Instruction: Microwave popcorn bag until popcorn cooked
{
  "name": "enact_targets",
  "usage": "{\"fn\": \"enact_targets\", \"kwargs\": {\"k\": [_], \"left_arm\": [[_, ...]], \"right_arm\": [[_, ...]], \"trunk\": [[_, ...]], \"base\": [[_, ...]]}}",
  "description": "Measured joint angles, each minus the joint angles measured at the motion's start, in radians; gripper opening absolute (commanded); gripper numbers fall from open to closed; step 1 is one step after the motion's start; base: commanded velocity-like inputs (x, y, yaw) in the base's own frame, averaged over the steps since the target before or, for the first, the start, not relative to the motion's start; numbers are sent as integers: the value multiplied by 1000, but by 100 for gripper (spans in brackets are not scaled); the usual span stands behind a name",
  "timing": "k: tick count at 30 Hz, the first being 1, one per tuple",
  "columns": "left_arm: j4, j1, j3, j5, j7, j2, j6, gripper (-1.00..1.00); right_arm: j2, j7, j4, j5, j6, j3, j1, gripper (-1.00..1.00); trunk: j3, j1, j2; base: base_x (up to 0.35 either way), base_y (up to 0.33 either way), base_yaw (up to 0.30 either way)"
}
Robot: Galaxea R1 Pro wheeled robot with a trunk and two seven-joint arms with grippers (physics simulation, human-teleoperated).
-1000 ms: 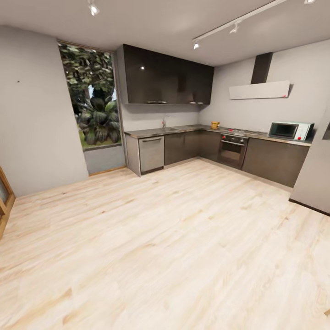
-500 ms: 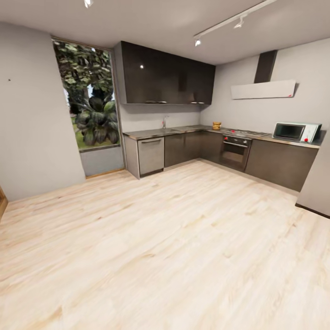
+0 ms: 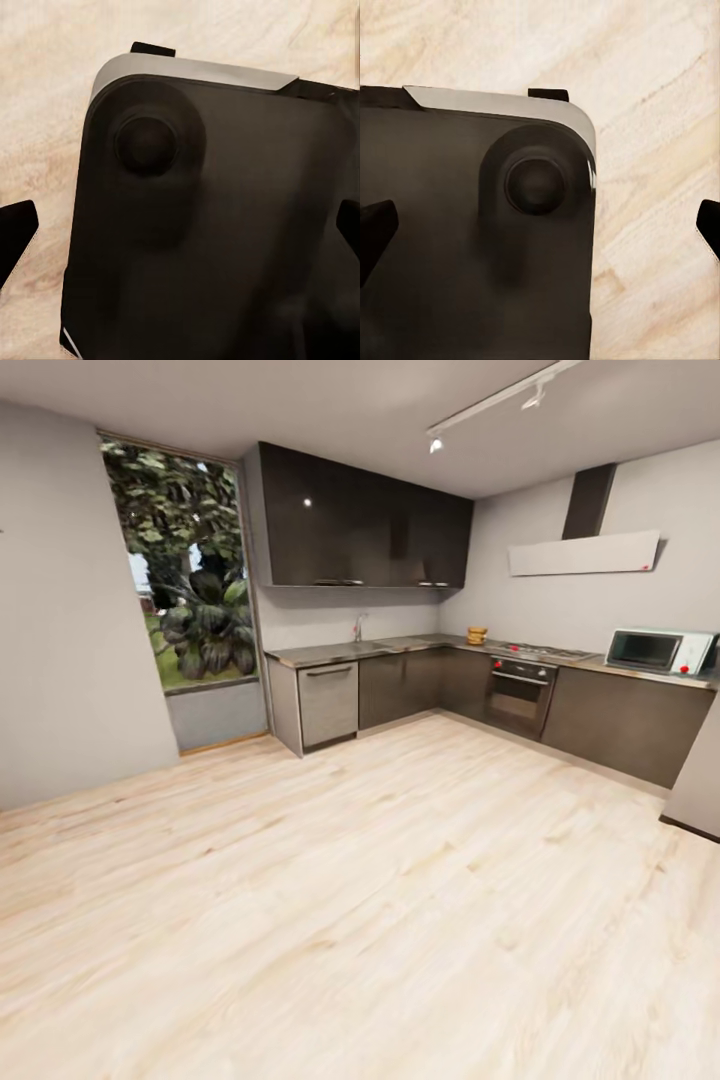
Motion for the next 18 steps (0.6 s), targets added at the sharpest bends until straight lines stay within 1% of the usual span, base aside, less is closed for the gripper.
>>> {"fn": "enact_targets", "kwargs": {"k": [18], "left_arm": [[0,0,0,0,0,-1,-1,100]], "right_arm": [[-1,5,0,0,2,2,0,100]], "trunk": [[0,0,0]], "base": [[326,0,0]]}}
